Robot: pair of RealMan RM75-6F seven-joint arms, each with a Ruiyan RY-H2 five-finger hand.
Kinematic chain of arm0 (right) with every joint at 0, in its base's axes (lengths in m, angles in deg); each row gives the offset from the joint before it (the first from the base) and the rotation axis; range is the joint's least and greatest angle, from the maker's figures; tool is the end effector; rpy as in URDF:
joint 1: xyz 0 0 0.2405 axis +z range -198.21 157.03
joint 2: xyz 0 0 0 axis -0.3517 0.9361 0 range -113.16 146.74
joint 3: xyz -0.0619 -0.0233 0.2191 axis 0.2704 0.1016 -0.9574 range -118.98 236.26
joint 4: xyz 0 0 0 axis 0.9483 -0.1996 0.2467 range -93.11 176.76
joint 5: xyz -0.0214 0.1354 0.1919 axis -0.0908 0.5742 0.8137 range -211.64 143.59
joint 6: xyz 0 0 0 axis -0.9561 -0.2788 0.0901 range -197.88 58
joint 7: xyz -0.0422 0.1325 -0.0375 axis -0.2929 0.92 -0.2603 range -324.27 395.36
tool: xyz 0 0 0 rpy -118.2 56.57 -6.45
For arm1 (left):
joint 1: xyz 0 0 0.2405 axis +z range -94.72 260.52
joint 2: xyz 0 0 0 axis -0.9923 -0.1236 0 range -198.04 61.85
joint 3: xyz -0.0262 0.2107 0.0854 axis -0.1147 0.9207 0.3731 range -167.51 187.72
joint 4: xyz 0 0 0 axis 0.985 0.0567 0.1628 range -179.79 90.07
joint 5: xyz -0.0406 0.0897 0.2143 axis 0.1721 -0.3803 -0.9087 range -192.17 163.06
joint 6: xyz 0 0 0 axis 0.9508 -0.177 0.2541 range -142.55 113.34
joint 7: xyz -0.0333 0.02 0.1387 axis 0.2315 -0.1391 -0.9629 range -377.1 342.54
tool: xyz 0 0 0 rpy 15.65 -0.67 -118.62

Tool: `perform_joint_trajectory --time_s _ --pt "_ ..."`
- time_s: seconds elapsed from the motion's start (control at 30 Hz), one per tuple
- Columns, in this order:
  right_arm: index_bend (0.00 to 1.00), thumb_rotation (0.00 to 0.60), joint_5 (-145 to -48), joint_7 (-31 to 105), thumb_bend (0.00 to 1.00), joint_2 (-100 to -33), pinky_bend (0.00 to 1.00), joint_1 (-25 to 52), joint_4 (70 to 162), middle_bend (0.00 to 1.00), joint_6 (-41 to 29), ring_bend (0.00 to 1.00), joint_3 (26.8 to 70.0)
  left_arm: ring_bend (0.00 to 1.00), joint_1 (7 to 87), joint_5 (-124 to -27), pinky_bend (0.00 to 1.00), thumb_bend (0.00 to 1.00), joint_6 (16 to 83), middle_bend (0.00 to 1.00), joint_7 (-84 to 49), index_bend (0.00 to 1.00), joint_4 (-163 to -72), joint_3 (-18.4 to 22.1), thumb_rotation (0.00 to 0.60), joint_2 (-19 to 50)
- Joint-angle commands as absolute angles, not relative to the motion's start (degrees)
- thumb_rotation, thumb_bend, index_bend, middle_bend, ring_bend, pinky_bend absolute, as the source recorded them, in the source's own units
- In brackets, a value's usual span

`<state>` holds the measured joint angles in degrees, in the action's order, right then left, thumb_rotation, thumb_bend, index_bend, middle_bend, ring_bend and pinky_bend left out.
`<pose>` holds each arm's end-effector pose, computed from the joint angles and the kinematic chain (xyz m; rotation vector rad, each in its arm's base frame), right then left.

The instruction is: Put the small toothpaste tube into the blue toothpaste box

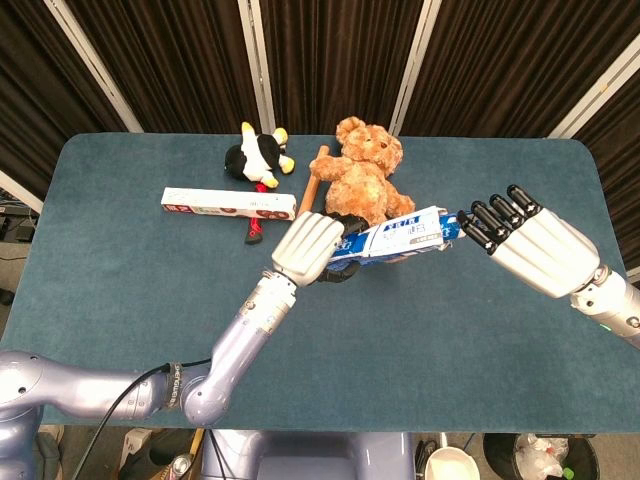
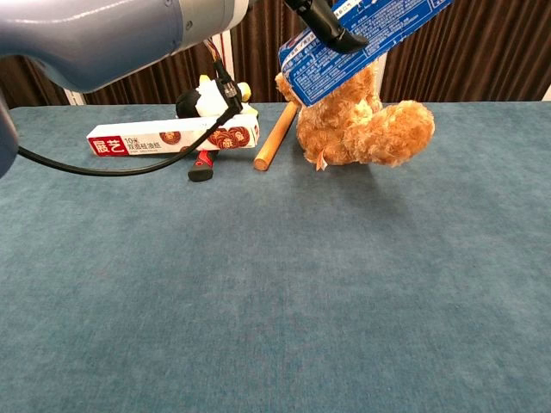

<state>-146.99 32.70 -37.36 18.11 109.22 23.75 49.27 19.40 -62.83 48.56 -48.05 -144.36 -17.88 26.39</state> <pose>-0.1561 -0.3406 0.2282 1.8244 0.4872 1.1058 0.0972 0.3219 -0.0088 -1.8181 -0.9551 -1.4525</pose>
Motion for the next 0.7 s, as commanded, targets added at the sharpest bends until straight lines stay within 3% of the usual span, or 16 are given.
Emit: perform_joint_trajectory --time_s 0.03,0.4,0.7 --pt "0.49 0.600 -146.5 32.6 0.49 -37.6 0.42 18.0 109.1 0.59 24.1 0.44 49.0 0.47 19.0 -62.5 0.50 0.42 48.8 0.52 -48.1 0.39 -144.2 -17.9 0.600 26.6" --pt "0.35 0.600 -143.5 30.6 0.49 -39.0 0.24 17.0 109.6 0.50 25.9 0.34 47.4 0.47 18.2 -62.8 0.50 0.42 49.9 0.52 -47.6 0.39 -144.0 -17.5 0.600 27.0" --pt "0.29 0.600 -142.3 30.0 0.48 -39.6 0.20 16.5 110.1 0.47 26.7 0.31 46.8 0.47 18.1 -64.3 0.50 0.42 51.2 0.52 -46.4 0.39 -143.3 -17.4 0.600 27.2"
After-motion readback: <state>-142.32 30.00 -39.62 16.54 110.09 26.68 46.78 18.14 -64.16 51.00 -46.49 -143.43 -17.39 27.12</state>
